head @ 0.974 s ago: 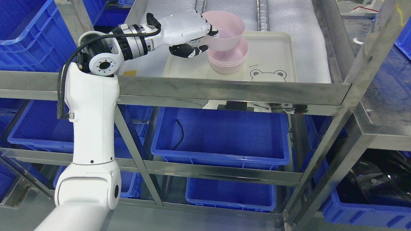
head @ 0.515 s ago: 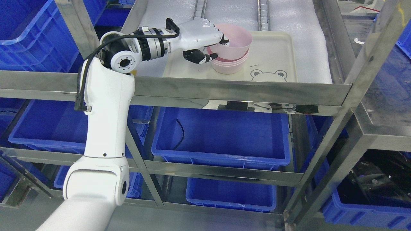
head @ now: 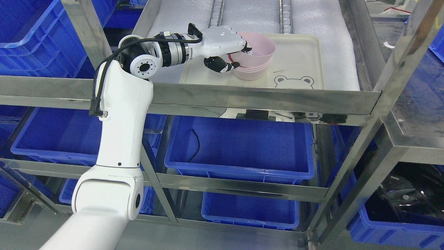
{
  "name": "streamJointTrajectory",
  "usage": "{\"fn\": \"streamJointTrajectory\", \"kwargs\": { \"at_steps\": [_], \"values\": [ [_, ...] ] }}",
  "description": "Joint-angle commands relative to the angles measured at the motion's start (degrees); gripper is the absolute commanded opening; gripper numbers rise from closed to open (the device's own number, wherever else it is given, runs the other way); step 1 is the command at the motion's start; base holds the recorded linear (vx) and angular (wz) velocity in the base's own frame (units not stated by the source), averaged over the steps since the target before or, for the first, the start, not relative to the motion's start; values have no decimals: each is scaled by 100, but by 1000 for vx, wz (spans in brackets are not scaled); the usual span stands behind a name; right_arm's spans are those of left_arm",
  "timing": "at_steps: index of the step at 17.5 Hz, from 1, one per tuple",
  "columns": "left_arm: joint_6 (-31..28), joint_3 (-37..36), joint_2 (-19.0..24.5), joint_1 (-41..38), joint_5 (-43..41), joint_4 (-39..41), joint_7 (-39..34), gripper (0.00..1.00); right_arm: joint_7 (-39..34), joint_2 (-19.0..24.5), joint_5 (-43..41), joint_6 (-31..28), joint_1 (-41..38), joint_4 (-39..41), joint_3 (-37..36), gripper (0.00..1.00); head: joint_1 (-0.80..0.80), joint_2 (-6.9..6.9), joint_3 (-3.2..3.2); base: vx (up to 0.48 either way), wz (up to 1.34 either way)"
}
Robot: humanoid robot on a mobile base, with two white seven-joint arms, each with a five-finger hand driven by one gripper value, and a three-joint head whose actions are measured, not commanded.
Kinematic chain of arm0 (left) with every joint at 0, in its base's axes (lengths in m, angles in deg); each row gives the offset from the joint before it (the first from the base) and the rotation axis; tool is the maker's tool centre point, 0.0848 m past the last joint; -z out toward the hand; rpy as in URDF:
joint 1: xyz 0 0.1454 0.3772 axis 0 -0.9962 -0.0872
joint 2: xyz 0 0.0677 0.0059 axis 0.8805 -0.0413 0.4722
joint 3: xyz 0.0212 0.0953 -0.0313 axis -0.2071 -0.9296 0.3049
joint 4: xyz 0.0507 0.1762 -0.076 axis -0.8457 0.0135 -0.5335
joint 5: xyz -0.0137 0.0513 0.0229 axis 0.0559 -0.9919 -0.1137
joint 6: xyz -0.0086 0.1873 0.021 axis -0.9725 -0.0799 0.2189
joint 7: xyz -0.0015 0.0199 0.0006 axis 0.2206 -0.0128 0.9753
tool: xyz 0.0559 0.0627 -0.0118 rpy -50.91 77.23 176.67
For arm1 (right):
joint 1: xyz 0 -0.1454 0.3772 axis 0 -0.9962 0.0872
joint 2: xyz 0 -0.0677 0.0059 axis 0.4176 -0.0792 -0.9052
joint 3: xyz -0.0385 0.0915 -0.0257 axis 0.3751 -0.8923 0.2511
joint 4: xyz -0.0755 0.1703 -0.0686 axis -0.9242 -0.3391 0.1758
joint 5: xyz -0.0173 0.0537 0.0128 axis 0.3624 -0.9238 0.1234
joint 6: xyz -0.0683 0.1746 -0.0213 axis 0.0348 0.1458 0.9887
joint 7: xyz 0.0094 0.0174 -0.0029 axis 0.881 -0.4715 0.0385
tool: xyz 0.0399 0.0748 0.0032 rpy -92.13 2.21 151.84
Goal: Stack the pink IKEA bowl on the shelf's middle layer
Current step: 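Lower the pink bowl into the larger pink bowl on the white tray, then open the left hand and release the stacked bowl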
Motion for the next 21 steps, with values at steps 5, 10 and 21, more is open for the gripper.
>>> {"fn": "streamJointTrajectory", "kwargs": {
  "at_steps": [5, 10, 21],
  "values": [
    [-1, -30, 87, 139, -63, -239, 27, 78, -2, -100, 4, -2, 1, 100, 27, 100, 0, 0, 0, 0, 0],
    [-1, 269, 87, 595, 16, -38, 18, 98, -2, -100, 4, -2, 1, 100, 18, 100, 0, 0, 0, 0, 0],
    [-1565, -1241, 20, -790, 5385, 1665, -1131, 100, -2, -100, -5, -2, 1, 100, 26, 100, 0, 0, 0, 0, 0]
  ]
}}
